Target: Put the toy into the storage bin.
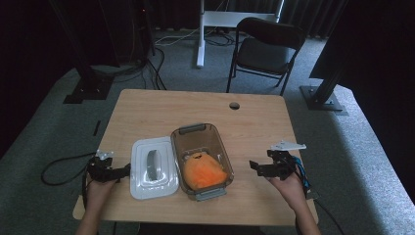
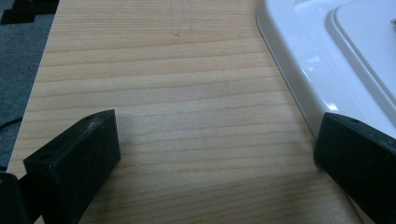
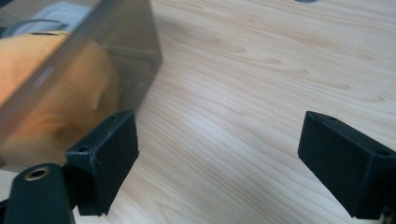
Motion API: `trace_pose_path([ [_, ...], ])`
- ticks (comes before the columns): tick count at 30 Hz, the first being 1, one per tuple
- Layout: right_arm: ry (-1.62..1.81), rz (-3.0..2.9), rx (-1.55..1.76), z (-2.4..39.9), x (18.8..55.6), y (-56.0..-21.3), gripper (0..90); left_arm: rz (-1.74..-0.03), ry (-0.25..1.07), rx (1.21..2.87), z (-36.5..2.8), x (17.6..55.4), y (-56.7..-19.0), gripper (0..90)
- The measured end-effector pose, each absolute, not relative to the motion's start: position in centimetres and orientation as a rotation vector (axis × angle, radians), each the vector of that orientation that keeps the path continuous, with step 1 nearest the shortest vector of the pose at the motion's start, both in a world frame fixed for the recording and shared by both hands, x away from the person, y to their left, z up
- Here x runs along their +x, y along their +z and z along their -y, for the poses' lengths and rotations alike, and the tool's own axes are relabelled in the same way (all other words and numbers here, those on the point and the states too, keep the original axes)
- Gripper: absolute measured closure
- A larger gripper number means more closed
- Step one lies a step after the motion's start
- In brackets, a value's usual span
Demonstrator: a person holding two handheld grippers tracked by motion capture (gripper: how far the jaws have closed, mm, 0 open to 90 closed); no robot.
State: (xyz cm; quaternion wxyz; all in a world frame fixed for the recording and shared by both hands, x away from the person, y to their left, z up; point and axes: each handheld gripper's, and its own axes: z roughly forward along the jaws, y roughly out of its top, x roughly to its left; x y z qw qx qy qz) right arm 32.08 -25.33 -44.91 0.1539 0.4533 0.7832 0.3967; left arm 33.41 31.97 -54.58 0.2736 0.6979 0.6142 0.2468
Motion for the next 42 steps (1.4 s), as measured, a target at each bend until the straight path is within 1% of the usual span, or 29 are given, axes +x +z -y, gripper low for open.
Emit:
trace_pose_path([
  [38, 0.955, -1.99, 1.691, 35.8, 32.3, -49.7, 12.7, -1.652, 0.664, 1.878, -32.0, 33.4, -54.6, 0.7],
  [42, 0.9, -1.981, 1.736, 36.8, 32.3, -51.0, 12.7, -1.652, 0.664, 1.878, -32.0, 33.4, -54.6, 0.7],
])
